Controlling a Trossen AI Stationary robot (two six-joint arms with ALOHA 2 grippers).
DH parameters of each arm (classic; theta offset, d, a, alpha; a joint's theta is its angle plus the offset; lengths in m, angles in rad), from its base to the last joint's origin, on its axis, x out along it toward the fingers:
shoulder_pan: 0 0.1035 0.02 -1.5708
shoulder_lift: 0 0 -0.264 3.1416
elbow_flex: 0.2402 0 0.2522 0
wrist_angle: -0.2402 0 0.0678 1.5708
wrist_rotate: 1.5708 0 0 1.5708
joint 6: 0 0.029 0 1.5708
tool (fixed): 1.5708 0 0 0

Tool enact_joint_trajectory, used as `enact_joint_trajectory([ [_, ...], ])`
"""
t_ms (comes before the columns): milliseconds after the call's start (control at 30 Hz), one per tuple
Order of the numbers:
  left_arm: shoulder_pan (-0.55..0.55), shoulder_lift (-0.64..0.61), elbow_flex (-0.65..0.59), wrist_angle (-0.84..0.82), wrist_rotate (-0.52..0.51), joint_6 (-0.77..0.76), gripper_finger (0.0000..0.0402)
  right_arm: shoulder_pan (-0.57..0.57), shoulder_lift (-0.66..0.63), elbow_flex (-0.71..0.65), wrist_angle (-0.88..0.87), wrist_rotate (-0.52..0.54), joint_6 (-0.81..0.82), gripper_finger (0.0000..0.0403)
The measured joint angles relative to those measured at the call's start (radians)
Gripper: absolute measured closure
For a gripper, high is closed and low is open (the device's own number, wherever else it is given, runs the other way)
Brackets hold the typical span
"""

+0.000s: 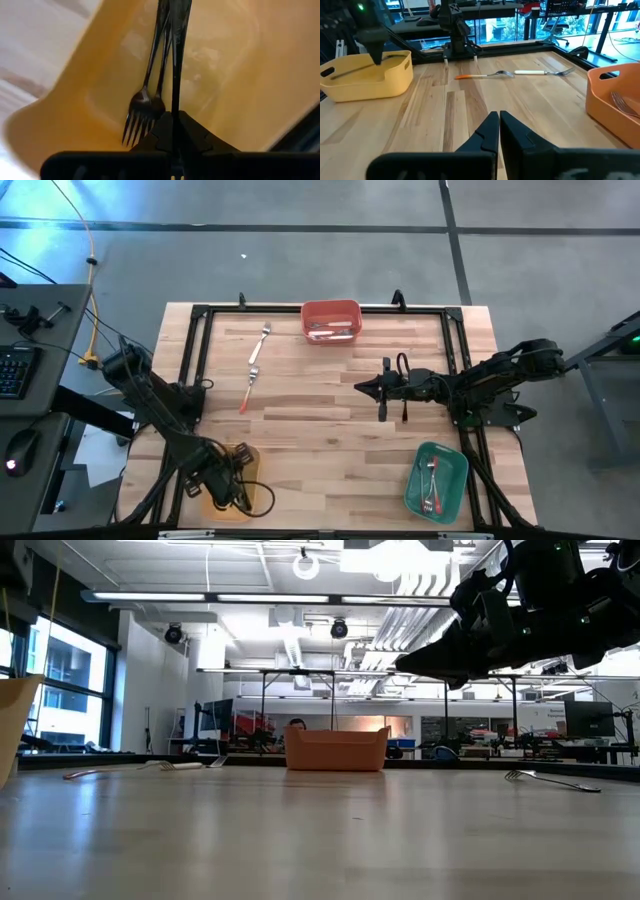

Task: Sort silverware by color (type)
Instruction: Put the bottom black fork into the yellow bin, then put the orange fork into the green bin

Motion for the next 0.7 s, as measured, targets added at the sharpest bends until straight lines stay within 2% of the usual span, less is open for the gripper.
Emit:
enact_joint_trajectory([
  [133,-0.003,0.0,-0.058,0.06,0.006,-0.006,0.0394,0.0,0.0,0.0,-0.003,0.0,0.0,0.0403],
  [467,-0.003,-0.005,-0.052,0.05,-0.029,-0.093,0.0333,-0.001,0.0,0.0,-0.006,0.001,-0.006,0.0403],
  [600,-0.004,-0.008,0.006,-0.012,-0.065,-0.177,0.0329,-0.001,0.0,0.0,-0.006,0.001,-0.008,0.0403],
  [700,0.0,-0.051,0.034,-0.057,-0.122,-0.254,0.0344,-0.001,0.0,0.0,-0.006,0.001,-0.008,0.0403],
])
